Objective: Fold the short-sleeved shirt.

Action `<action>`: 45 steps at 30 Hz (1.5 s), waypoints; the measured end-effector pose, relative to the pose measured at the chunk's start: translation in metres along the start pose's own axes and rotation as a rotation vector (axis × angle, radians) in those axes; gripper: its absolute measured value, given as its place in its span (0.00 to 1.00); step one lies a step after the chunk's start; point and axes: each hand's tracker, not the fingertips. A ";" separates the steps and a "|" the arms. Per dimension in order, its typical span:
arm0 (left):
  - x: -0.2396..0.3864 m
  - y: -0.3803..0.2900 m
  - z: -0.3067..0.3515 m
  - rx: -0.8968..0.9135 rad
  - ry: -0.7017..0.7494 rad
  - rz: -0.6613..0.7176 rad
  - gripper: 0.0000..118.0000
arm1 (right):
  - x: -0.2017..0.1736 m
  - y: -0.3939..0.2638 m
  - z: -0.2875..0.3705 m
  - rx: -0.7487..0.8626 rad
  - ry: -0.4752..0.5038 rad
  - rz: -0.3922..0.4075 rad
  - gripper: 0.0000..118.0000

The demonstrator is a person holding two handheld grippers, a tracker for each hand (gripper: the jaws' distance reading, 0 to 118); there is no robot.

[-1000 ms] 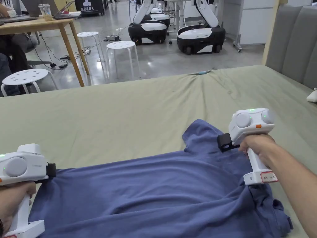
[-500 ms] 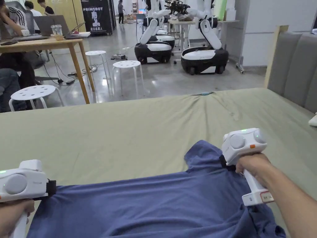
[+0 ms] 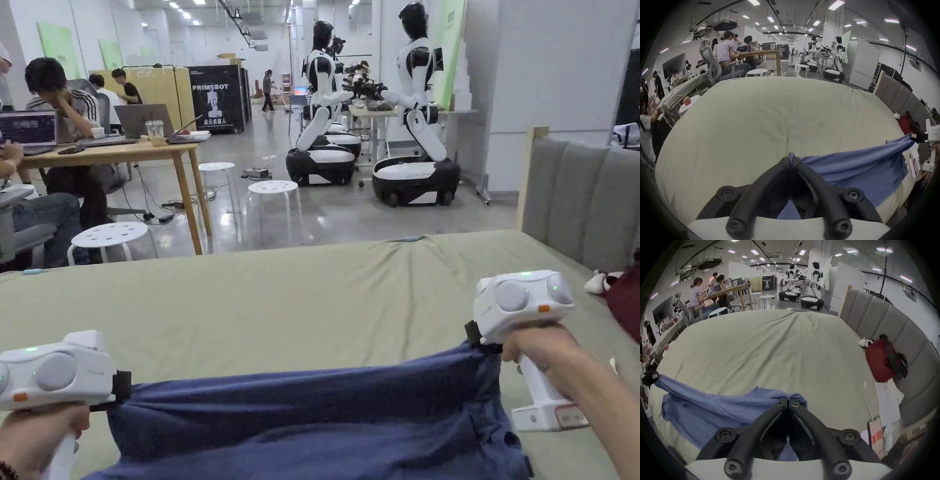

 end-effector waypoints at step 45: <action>-0.028 -0.133 0.084 -0.003 -0.060 0.037 0.00 | -0.076 -0.164 0.081 0.067 0.039 0.174 0.00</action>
